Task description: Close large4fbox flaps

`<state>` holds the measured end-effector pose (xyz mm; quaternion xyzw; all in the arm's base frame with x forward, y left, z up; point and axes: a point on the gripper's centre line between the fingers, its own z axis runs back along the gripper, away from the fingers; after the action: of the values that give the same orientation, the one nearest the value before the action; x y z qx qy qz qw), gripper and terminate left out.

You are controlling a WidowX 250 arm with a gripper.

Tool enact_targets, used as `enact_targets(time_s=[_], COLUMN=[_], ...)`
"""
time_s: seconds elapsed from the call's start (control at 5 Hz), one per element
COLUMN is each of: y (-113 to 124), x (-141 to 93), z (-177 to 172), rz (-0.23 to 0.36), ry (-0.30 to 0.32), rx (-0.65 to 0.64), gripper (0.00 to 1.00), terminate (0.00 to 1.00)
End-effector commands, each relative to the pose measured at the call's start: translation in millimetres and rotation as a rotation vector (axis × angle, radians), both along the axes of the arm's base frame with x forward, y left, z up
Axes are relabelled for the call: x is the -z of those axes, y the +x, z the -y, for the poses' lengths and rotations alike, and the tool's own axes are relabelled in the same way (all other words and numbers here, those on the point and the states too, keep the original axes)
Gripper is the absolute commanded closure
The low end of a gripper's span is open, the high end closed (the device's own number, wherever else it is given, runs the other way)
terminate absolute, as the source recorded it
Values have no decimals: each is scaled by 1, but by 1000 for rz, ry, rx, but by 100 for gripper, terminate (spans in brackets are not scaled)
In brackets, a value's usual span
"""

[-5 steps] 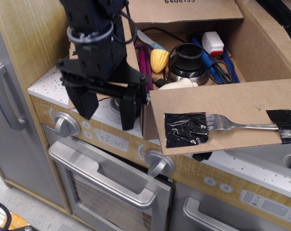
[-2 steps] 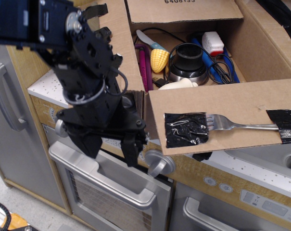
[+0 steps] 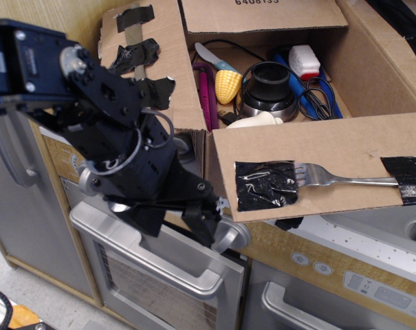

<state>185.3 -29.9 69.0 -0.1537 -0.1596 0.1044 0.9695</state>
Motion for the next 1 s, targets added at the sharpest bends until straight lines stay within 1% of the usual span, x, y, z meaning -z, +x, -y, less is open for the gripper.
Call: enact_targets(time_s=[0.0, 0.2, 0.4, 0.6, 0.8], y=[15, 23, 34, 45, 57], x=[-8, -17, -39, -62, -74], z=[8, 11, 8, 2, -7], rz=[66, 90, 81, 89, 99], ry=[-44, -48, -7, 48, 90], rx=[12, 24, 46, 76, 123], gripper=[0, 0, 0, 0, 0], terminate=[0, 0, 0, 0, 0])
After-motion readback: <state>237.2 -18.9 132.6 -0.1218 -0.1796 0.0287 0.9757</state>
